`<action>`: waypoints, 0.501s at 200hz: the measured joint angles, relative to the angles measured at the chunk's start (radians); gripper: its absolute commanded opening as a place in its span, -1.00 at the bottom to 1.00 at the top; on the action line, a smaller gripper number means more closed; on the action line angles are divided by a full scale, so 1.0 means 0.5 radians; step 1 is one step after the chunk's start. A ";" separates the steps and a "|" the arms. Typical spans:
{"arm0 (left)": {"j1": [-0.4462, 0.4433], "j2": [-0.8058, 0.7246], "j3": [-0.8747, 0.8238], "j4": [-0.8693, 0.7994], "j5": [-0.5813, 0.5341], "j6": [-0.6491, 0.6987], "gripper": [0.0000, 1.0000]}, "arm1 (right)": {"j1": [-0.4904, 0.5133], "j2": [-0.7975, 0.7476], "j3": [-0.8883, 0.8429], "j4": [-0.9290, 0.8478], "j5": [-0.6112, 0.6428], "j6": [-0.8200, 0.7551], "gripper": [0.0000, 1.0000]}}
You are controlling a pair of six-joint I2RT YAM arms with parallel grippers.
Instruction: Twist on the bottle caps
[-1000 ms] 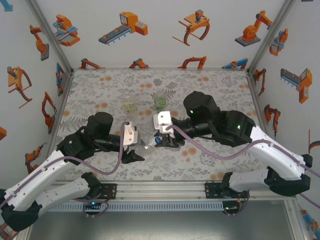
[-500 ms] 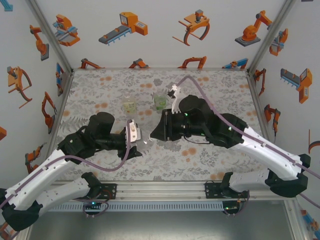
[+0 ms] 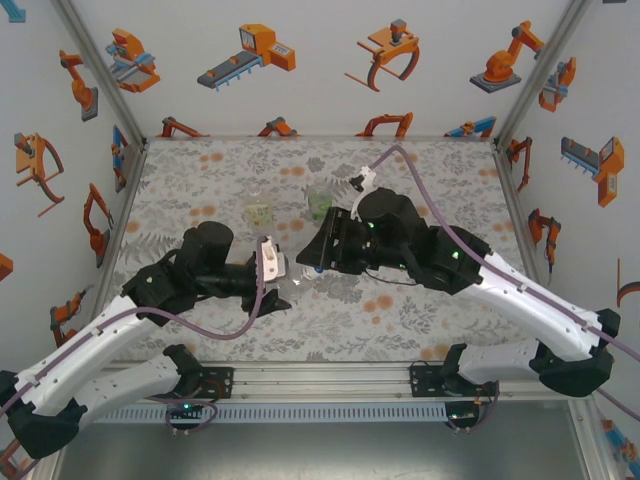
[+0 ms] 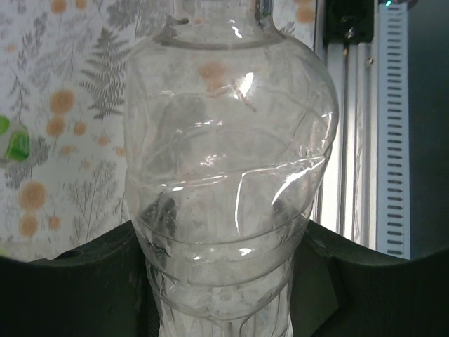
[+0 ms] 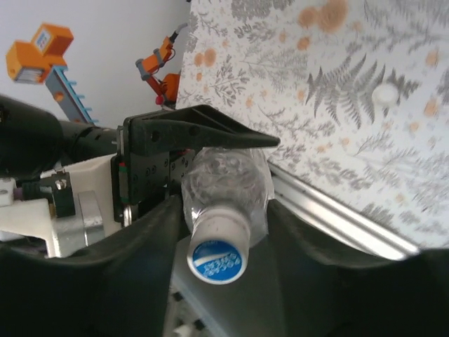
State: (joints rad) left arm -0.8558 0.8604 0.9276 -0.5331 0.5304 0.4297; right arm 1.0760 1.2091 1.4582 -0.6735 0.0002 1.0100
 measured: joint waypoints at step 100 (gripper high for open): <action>-0.002 0.046 0.015 0.072 0.253 0.001 -1.00 | -0.001 -0.426 -0.098 0.331 -0.422 -1.717 0.15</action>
State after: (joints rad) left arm -0.8570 0.8833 0.9352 -0.4973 0.6567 0.4301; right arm 1.0756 0.9962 1.4094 -0.5079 -0.2108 0.1516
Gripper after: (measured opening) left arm 0.548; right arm 0.574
